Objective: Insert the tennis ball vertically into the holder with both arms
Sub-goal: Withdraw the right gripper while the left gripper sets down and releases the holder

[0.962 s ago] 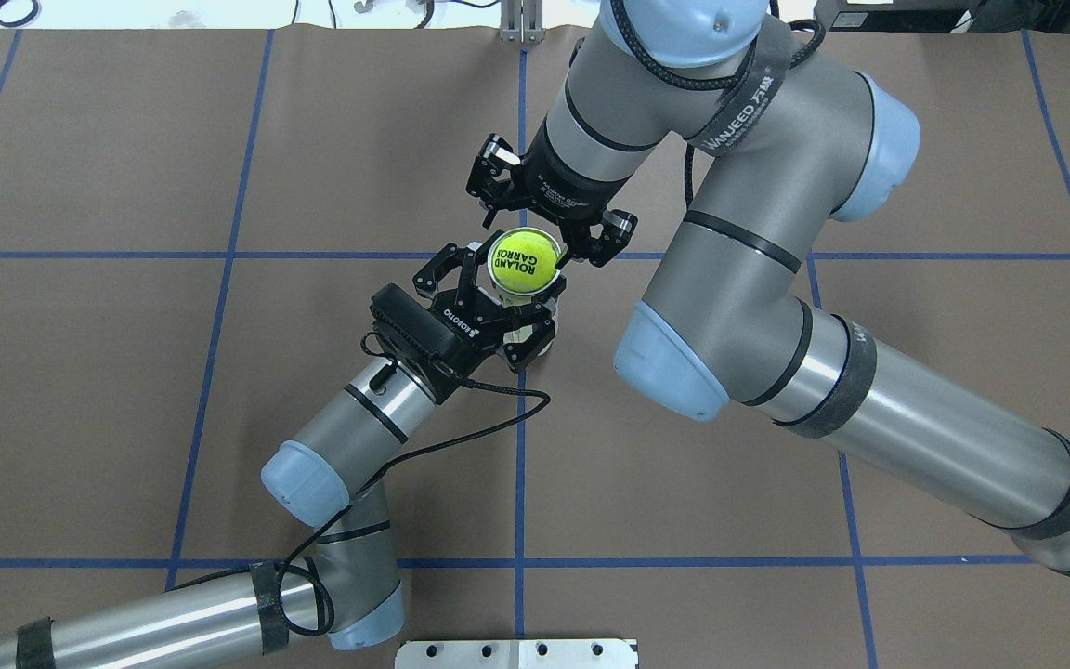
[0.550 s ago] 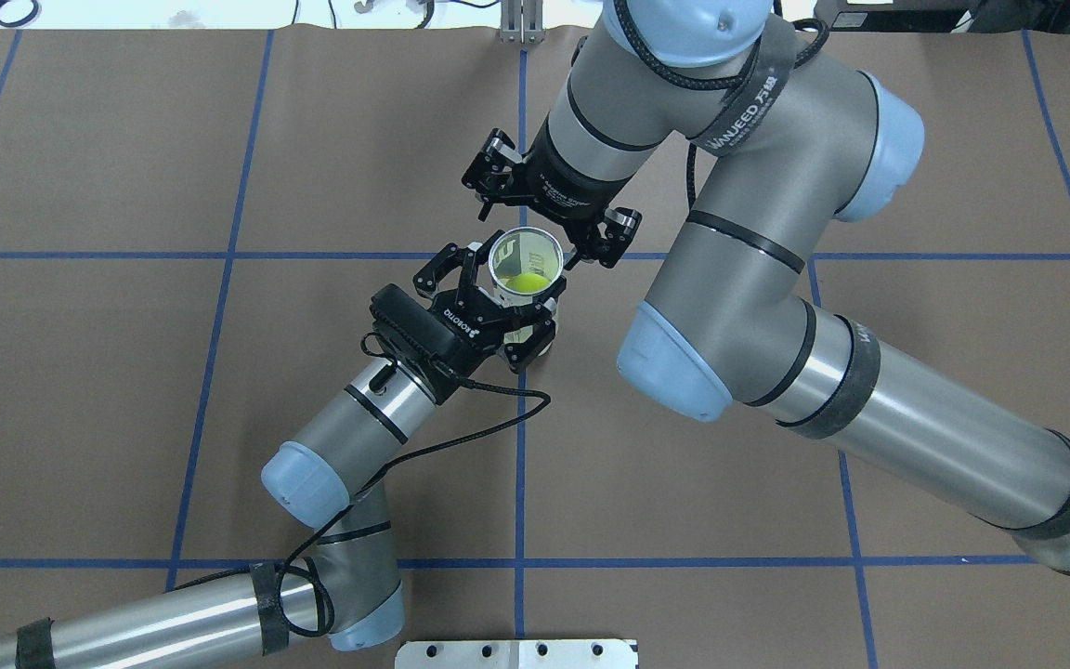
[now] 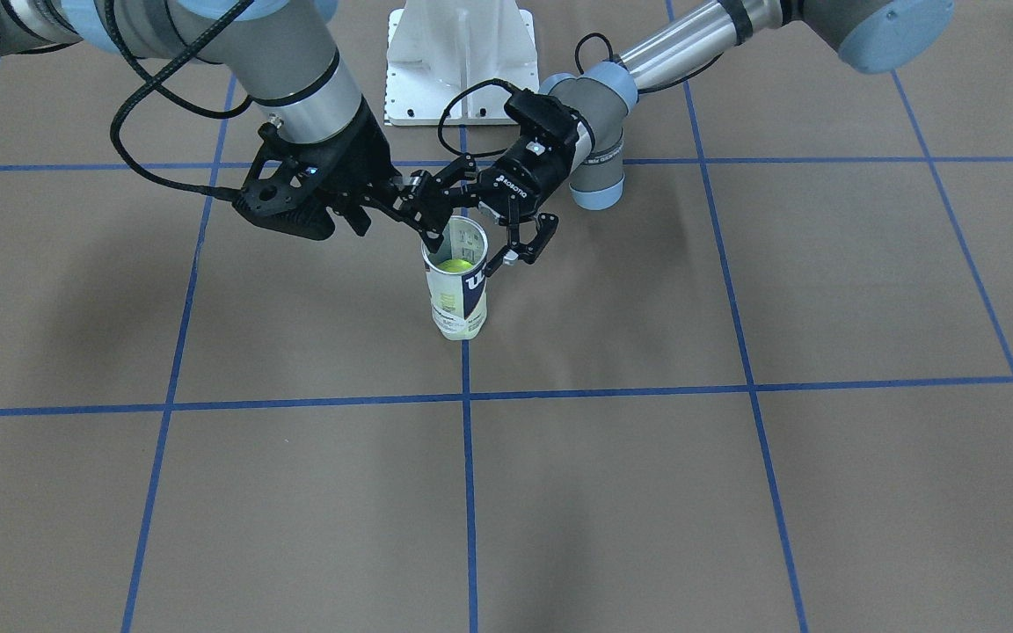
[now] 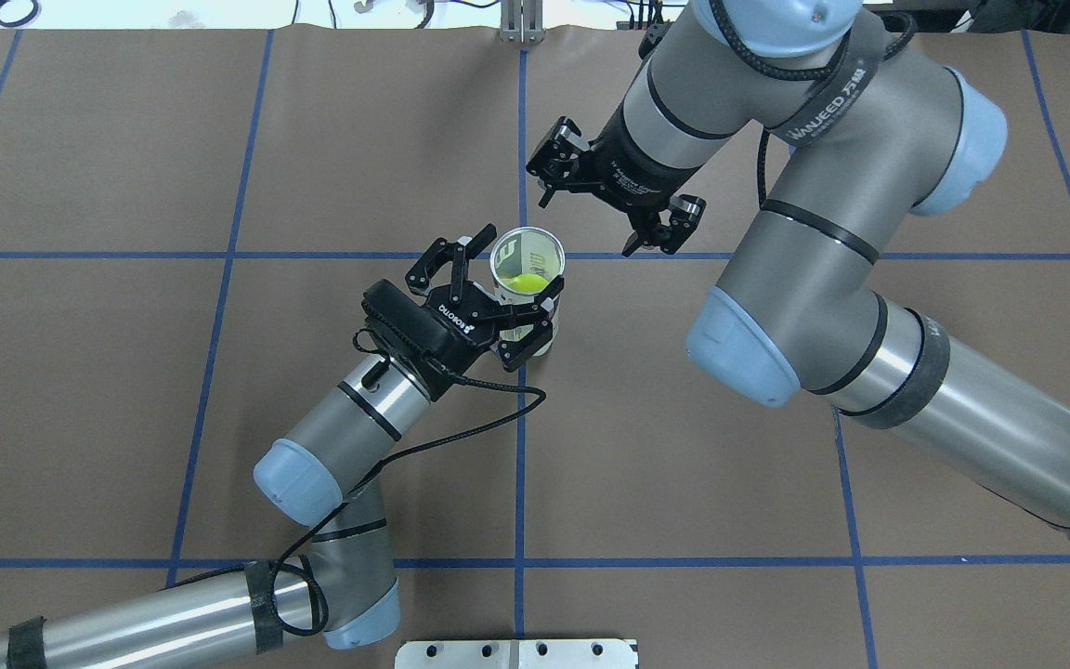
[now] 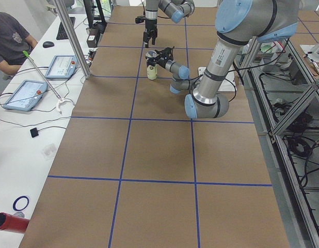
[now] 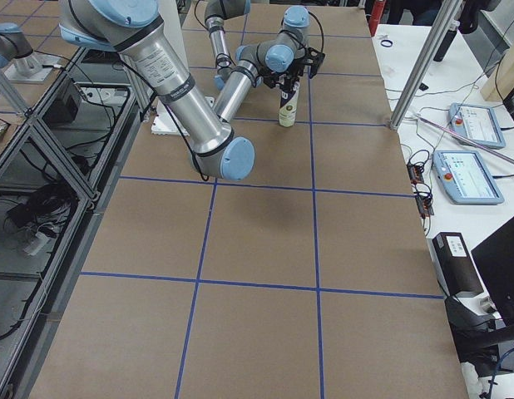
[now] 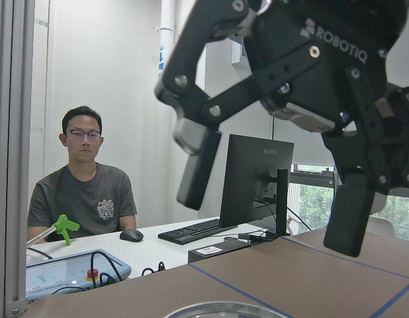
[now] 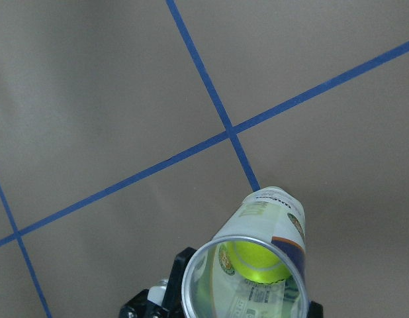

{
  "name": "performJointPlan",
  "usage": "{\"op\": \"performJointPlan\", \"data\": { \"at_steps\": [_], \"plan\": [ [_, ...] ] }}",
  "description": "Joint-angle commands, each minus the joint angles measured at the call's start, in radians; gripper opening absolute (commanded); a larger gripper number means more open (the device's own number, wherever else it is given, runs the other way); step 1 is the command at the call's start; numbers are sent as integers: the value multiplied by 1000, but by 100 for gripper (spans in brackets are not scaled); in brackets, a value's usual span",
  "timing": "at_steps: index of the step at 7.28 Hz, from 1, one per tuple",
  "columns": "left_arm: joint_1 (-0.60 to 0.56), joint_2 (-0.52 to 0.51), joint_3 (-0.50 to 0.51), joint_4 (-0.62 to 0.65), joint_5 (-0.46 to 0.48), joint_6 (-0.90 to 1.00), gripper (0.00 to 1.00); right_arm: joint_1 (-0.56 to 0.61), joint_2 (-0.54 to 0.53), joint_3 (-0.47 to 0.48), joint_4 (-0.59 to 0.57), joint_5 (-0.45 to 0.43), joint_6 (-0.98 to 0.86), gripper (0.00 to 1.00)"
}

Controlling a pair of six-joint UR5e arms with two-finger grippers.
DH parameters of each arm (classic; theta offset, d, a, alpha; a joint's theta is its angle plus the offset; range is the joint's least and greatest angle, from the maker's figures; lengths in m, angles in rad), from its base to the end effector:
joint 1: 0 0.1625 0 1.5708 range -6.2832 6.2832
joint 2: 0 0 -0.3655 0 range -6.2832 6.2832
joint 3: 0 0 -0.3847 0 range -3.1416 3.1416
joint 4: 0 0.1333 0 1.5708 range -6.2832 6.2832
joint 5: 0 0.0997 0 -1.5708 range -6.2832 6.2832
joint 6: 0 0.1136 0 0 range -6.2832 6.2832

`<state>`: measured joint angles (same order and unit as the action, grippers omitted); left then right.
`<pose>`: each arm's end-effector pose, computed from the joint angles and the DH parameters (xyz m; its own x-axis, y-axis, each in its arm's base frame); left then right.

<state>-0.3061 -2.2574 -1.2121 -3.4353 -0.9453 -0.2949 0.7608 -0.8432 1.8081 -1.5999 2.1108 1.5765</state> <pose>0.5240 -0.3752 0.1866 0.5066 0.6534 -0.5625 0.7342 0.0151 0.6787 -0.3828 -0.4678 0.0968 0.4280 0.4142 0.8033 -0.2940 0.9043 -0.3096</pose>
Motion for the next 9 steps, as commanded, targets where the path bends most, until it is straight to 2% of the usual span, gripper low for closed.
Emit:
{"op": "performJointPlan", "data": {
  "at_steps": [1,2,3,6,7,8,9],
  "plan": [
    [-10,182,-187,-1,-1,0,99,55,-77,20,0,6,-97,99],
    [-24,261,-286,-1,0,0,99,86,-127,33,6,8,-165,99],
    [-39,339,-344,-1,44,-6,99,124,-178,36,8,9,-249,99],
    [-126,499,-371,43,62,-30,97,245,-307,28,5,6,-534,99],
    [-168,521,-368,158,62,-105,94,264,-333,22,5,3,-606,99],
    [-220,527,-368,209,60,-124,93,293,-343,8,5,5,-665,99],
    [-266,526,-368,306,59,-236,93,314,-364,-22,5,3,-737,99]
  ]
}}
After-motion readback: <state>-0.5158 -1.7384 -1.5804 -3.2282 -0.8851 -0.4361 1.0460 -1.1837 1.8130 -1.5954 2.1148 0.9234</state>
